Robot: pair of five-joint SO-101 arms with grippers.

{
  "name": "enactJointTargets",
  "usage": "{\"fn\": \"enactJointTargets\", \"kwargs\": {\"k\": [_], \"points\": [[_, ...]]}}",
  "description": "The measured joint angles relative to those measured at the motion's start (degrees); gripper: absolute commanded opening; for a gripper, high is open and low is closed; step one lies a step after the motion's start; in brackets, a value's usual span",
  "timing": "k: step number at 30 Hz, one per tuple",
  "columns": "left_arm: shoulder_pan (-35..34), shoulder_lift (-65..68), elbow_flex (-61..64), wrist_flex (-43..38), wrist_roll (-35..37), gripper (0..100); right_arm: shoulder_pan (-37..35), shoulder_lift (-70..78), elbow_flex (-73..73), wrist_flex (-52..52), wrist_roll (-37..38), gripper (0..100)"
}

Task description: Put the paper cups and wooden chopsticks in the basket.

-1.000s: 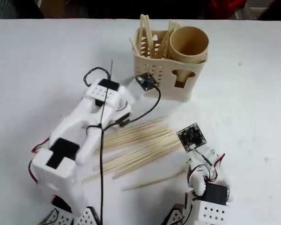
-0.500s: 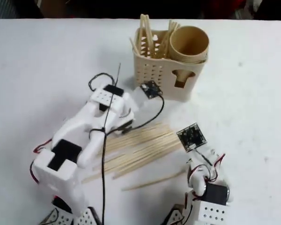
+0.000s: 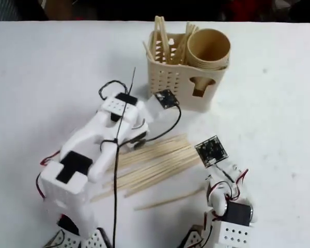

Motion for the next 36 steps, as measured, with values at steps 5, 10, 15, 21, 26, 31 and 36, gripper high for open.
{"fn": "enactJointTargets", "kwargs": {"k": [5,10,15,21,26,31,36], "points": [[-0.09,0.88,-2.29,1.58,0.0,10,0.0,0.0,0.0,0.0,0.0,1.8],[-0.62,-7.91,3.25,1.05,0.0,13,0.0,0.0,0.0,0.0,0.0,1.8],[1.23,-16.97,13.8,-3.96,0.0,14,0.0,0.0,0.0,0.0,0.0,1.8],[1.41,-17.32,15.74,-5.63,0.0,14,0.0,0.0,0.0,0.0,0.0,1.8],[2.55,-14.86,14.95,-5.71,0.0,14,0.0,0.0,0.0,0.0,0.0,1.8],[2.2,-6.15,8.26,-4.04,0.0,14,0.0,0.0,0.0,0.0,0.0,1.8],[0.97,-2.29,3.43,-2.02,0.0,12,0.0,0.0,0.0,0.0,0.0,1.8]]}}
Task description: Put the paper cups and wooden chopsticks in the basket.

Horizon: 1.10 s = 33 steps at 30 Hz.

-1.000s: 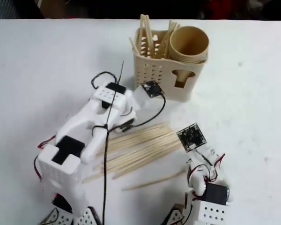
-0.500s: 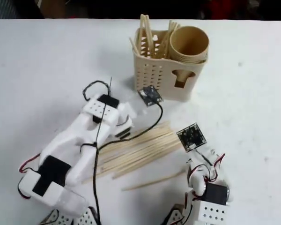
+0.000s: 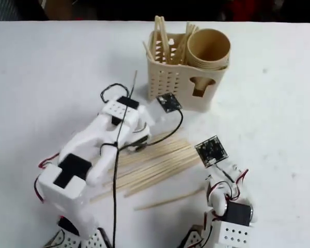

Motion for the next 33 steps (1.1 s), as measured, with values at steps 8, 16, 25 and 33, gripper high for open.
{"fn": "enactJointTargets", "kwargs": {"k": [8,16,25,33], "points": [[0.18,0.53,-0.44,0.0,0.0,3,0.0,0.0,0.0,0.0,0.0,1.8],[0.09,0.53,-1.41,1.58,-2.99,2,0.0,0.0,0.0,0.0,0.0,1.8],[-0.35,-12.84,-1.41,9.32,-3.16,2,0.0,0.0,0.0,0.0,0.0,1.8],[-0.35,-26.99,-1.41,17.76,-3.16,2,0.0,0.0,0.0,0.0,0.0,1.8]]}}
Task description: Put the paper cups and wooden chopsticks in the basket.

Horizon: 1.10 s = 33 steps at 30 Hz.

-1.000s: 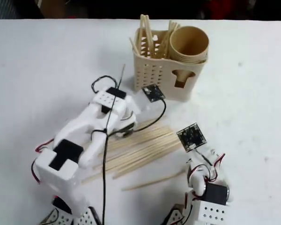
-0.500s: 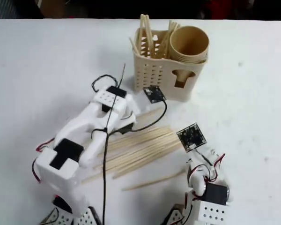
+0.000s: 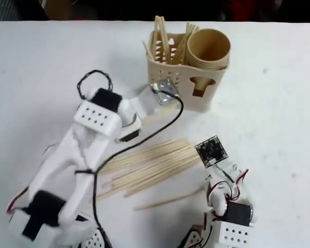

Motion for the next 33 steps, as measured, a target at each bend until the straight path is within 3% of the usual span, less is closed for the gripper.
{"fn": "enactJointTargets", "kwargs": {"k": [5,12,16,21,27,33], "points": [[3.34,-7.74,-0.18,0.62,0.44,2,0.0,0.0,0.0,0.0,0.0,1.8],[4.75,-13.54,-11.25,-5.63,11.87,2,0.0,0.0,0.0,0.0,0.0,1.8],[4.84,-13.63,-17.23,-14.77,19.43,2,0.0,0.0,0.0,0.0,0.0,1.8],[4.92,-13.63,-18.64,-32.0,28.13,2,0.0,0.0,0.0,0.0,0.0,1.8],[4.92,-7.3,-21.63,-49.41,32.88,2,0.0,0.0,0.0,0.0,0.0,1.8],[4.92,4.22,-28.84,-55.65,33.67,2,0.0,0.0,0.0,0.0,0.0,1.8]]}}
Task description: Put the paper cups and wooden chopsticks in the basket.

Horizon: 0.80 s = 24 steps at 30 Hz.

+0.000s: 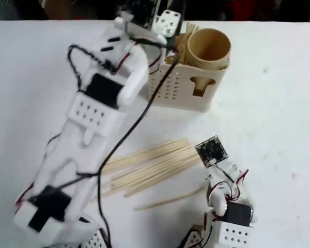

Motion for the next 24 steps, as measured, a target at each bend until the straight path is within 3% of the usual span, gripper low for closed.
{"fn": "enactJointTargets", "kwargs": {"k": [5,10,15,24], "points": [[-0.09,5.71,-2.37,-0.44,0.0,3,0.0,0.0,0.0,0.0,0.0,1.8],[-2.64,6.07,-2.37,-0.44,2.9,13,-0.09,0.0,0.0,0.0,0.0,1.8],[-5.8,6.07,-2.37,-0.44,8.0,12,-1.05,0.0,0.0,0.0,0.0,1.8],[-6.24,6.07,-2.64,0.7,8.53,12,-1.14,0.0,0.0,0.0,0.0,1.8]]}}
